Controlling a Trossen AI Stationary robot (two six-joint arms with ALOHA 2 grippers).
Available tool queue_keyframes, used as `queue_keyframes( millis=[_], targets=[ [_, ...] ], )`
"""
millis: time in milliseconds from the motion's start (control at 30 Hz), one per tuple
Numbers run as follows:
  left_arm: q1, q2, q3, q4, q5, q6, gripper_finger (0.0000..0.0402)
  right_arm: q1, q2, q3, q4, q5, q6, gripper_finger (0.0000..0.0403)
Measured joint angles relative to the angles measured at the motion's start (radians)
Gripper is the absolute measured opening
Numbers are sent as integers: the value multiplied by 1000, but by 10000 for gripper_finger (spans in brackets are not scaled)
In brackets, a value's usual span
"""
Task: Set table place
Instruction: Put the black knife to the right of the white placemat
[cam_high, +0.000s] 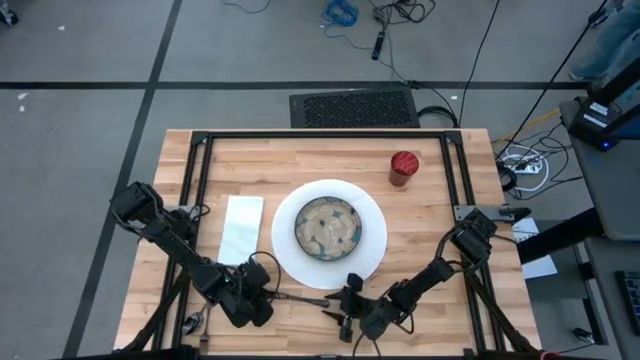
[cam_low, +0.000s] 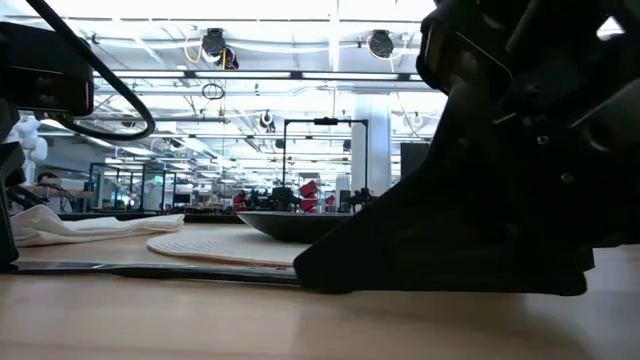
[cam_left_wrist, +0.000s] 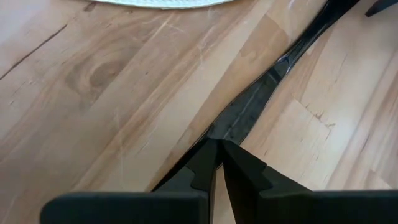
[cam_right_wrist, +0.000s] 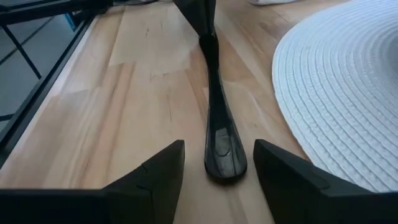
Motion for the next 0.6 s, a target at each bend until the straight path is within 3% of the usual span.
queue_keyframes(
  millis=[600],
  targets=[
    [0, 0, 0, 2, -25, -11, 18, -26, 42, 13, 2, -34, -101, 130]
  ],
)
